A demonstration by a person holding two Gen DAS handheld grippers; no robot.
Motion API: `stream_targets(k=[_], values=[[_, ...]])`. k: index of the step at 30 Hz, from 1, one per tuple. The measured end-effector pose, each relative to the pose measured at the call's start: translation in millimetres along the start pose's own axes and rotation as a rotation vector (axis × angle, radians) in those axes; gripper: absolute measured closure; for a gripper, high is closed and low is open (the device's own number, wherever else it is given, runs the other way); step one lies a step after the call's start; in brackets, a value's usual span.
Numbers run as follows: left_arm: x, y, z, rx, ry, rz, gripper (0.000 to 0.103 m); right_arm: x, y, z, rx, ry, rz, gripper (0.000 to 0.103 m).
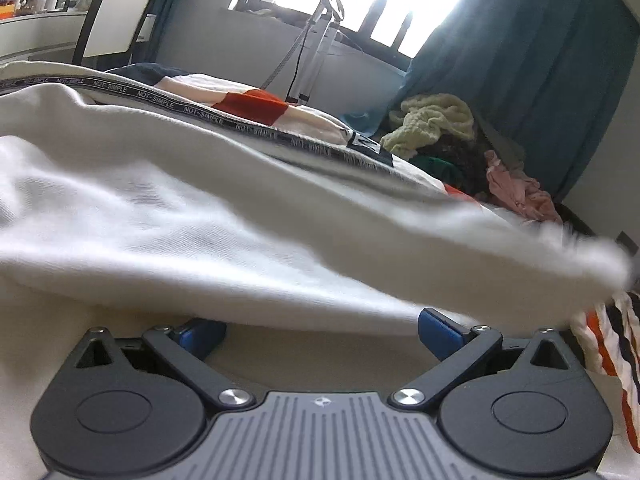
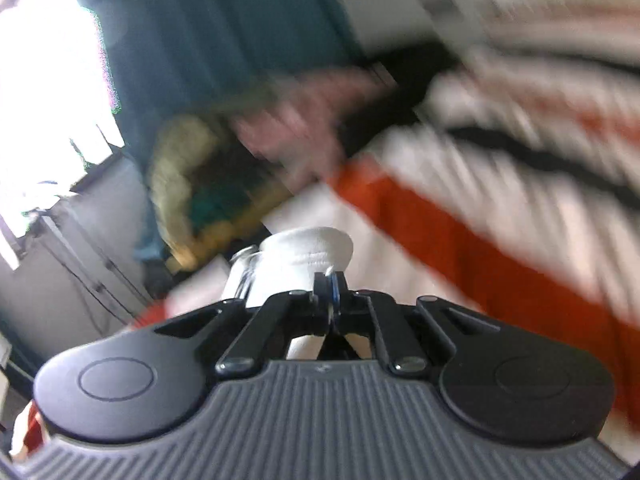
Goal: Fold clothes
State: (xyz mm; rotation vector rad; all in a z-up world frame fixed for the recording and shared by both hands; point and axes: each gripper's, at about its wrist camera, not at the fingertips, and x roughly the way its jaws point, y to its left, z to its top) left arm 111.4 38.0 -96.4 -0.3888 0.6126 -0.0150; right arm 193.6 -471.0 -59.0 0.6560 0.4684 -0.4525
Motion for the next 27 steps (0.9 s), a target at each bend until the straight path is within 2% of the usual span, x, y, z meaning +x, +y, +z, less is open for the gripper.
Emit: stream_targets(k=[3,5,7,9,11,12,13,18,20,21,22,24,26,27], values=[[-3,6,4,-0.048,0.009,-0.026,0.0,14,-53,-38,0.155,0.129,-0.044,0.095],[-6,11,8,-0.088,0.024,-0.051,0.0,17,-69,-44,0.261,0.167,-0.001,0.095],[-10,18,13,-0.137,0.046,-0.091,0.0,16,-76,-45,0.319,0.17,0.044,0.095],[-16,29,16,-0.188,0.034,-0.125,0.0,12,-74,-43,0.355,0.165,0.083,0.092],[-22,40,19,-0.238,0.021,-0.16,0.0,12,-72,-43,0.375,0.167,0.13,0.071],[-20,48,21,-0.283,0.019,-0.167,0.0,15,-71,-42,0.368,0.173,0.148,0.047],[-17,57,22,-0.331,0.019,-0.173,0.001,18,-71,-41,0.355,0.174,0.161,0.04],[0,84,28,-0.492,0.002,-0.184,0.006,29,-73,-34,0.316,0.146,0.143,0.041],[3,90,31,-0.507,-0.009,-0.179,0.013,37,-76,-33,0.307,0.139,0.127,0.048],[5,92,32,-0.51,-0.013,-0.172,0.015,39,-77,-33,0.296,0.128,0.114,0.061],[5,92,32,-0.516,-0.016,-0.166,0.022,41,-77,-33,0.285,0.12,0.104,0.08],[9,96,33,-0.527,-0.015,-0.141,0.034,42,-77,-33,0.262,0.107,0.102,0.088],[11,101,34,-0.54,-0.013,-0.116,0.056,38,-72,-28,0.226,0.069,0.126,0.091],[12,104,34,-0.548,-0.011,-0.099,0.062,34,-69,-25,0.209,0.048,0.136,0.092]])
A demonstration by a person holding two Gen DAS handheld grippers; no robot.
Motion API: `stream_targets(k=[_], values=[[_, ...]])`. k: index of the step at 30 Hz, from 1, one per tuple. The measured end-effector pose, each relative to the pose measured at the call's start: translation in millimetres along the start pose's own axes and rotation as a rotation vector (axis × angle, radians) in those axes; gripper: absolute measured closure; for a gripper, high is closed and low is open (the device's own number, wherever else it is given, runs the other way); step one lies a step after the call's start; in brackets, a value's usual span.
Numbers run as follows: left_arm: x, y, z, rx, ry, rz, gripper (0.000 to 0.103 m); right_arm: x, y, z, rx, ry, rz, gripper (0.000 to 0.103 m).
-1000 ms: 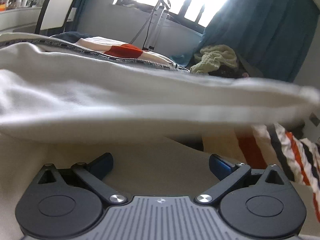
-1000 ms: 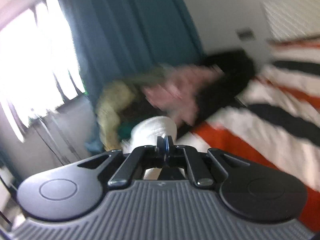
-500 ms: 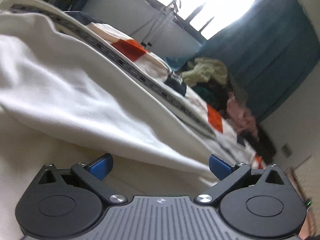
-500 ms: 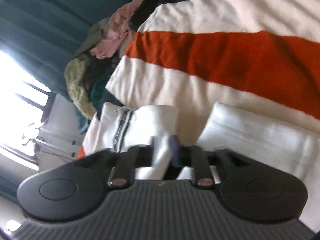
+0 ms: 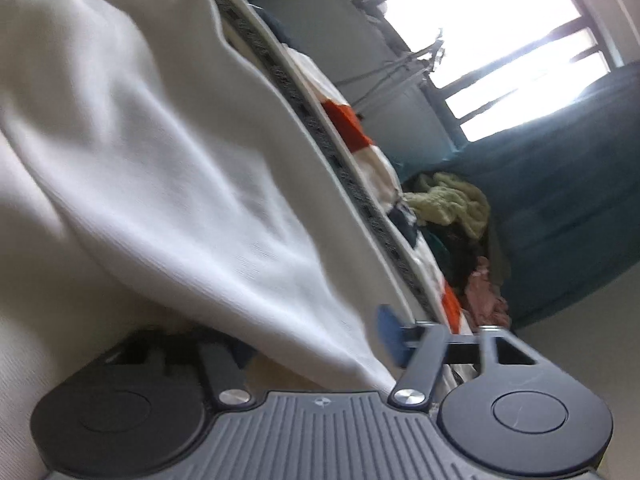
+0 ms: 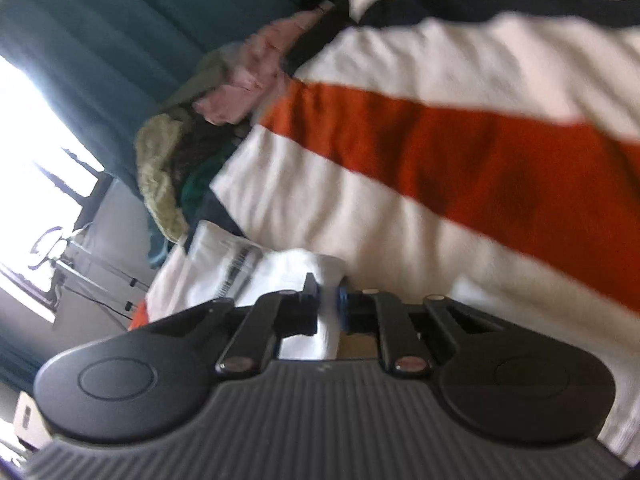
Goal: Fold clothes
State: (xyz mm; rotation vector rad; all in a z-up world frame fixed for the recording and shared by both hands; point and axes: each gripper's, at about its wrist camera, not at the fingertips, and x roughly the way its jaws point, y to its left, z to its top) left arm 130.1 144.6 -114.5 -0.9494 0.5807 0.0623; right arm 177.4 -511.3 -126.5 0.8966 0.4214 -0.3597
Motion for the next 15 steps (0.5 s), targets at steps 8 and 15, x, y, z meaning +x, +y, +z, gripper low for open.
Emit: stream_targets(k=[8,15], values=[[-6,5,12,-0.025,-0.03,0.005,0.092,-26,2,8,0.005,-0.067,0.011,0.092],[-40,11,30,-0.092,-0.049,-0.056,0.096,-41,-8,13,0.026,-0.054,-0.017,0.093]])
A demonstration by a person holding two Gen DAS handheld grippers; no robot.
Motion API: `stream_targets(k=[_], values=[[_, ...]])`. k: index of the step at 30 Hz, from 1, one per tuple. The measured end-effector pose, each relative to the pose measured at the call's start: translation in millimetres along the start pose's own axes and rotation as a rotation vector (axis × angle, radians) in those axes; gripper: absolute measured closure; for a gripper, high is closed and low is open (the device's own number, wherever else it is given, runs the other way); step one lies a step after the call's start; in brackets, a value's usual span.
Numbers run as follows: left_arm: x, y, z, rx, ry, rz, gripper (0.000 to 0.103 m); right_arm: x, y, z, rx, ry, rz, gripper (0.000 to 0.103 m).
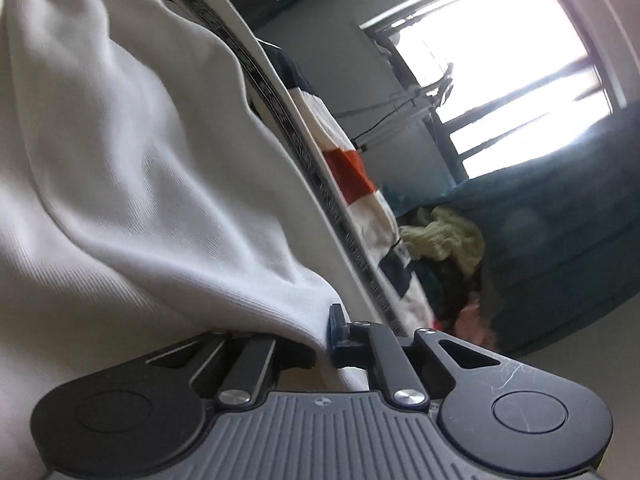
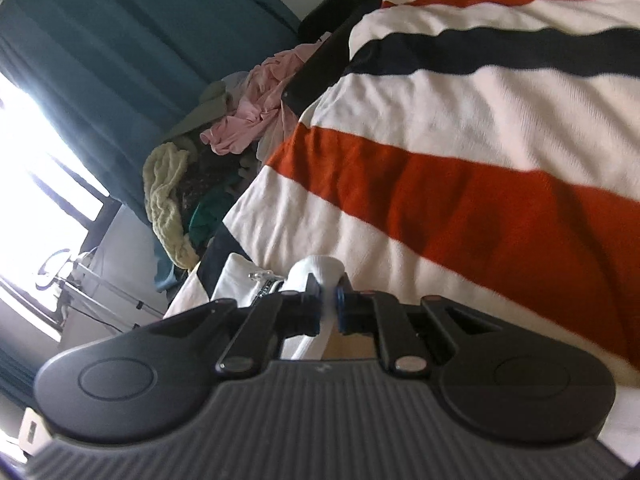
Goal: Fold clothes
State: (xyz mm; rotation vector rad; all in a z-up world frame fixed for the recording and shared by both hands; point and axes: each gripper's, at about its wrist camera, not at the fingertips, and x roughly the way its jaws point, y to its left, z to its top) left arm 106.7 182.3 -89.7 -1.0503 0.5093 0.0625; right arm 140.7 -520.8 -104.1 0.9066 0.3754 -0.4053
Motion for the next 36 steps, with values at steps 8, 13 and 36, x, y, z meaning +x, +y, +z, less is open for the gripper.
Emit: stream_targets(k=[8,13,36], values=[[-2,-16,-10,0.264,0.07,0.217,0.09,20,-12,-17,-0.166,0.158,-0.166,0.091],[-11,-34,-22,0.39,0.051,0.232,0.069,1,4,-15,-0.213,0.133,-0.178,0.077],[-185,-34,-12,0.249,-0.365,0.367,0.001,-182,-90,-40,0.396,0.064,-0.396,0.022]])
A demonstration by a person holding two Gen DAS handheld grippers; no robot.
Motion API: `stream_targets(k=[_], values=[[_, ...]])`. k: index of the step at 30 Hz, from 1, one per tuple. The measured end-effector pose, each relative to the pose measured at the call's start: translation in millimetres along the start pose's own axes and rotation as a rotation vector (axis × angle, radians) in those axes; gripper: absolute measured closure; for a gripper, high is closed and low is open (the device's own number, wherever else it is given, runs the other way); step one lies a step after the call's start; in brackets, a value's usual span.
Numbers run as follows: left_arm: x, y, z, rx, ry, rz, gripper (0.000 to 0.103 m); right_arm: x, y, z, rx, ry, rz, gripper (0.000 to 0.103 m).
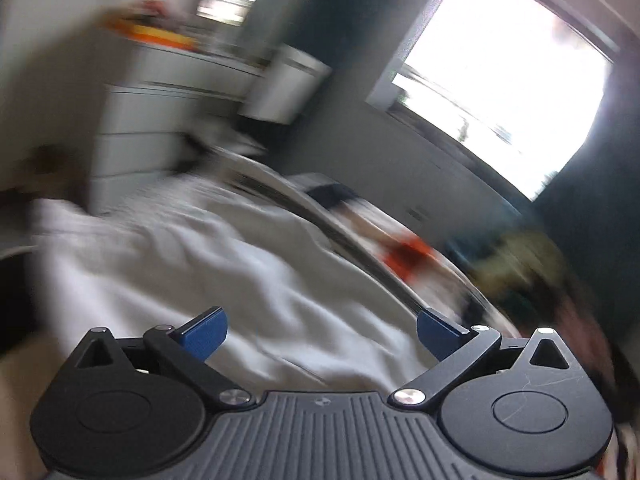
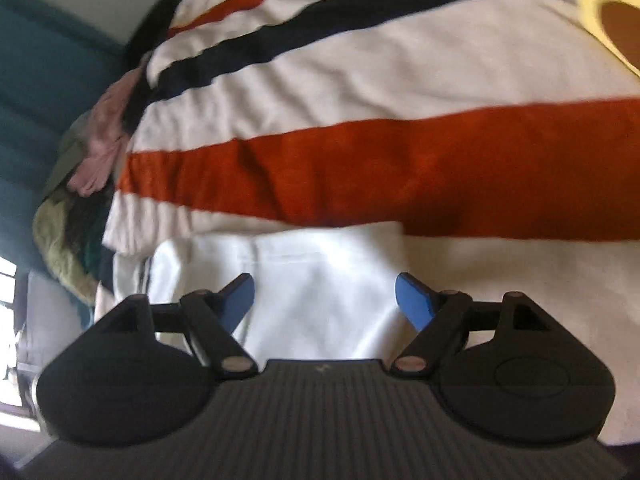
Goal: Fold clothes
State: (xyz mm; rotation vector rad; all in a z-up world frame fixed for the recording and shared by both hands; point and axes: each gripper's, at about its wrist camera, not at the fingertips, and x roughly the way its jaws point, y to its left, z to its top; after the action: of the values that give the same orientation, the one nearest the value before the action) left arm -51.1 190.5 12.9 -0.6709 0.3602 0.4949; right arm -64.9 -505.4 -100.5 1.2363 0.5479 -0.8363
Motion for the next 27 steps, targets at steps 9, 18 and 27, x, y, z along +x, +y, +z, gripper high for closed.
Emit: stream_targets(k=[9,18,27], values=[[-32,106,41,-0.412,-0.138,0.242,0.0,-7,-12,4,0.061,-0.085,-0.083,0.023],[9,138,29,-0.614,0.114,0.116,0.004,16,0,-2,0.055,0.122,0.202,0.073],[16,138,21,-0.626,0.145,0.134,0.018,25,-2,-2,-0.005,0.101,-0.012,0.071]])
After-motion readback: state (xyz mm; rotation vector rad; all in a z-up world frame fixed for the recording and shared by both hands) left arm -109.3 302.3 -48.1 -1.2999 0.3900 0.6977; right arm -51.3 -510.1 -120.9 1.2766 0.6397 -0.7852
